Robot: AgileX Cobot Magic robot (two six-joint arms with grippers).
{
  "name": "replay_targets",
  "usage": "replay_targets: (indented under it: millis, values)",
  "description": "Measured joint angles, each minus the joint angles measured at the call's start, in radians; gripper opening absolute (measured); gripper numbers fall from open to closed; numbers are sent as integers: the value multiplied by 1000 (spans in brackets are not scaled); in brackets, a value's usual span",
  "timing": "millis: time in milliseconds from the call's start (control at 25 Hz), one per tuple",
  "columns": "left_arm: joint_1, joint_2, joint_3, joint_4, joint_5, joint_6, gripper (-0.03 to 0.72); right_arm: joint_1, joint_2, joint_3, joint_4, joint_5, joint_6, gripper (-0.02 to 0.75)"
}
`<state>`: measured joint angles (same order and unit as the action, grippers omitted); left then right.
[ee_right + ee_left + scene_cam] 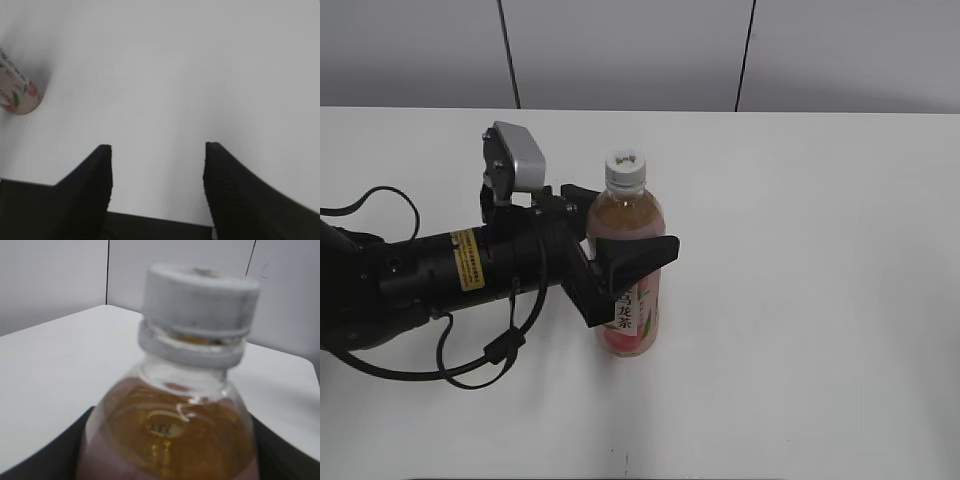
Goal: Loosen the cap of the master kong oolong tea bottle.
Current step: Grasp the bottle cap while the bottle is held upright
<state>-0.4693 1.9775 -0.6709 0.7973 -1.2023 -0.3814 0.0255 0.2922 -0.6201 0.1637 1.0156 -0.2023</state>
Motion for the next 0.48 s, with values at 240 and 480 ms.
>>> replay_targets:
  millis: [240,480]
  values:
    - [0,0,0,-1,0,0,459,0,381,-185,178,14,-160,368]
    - [0,0,0,-1,-1,0,459,3,715,-412,295,60,-212,354]
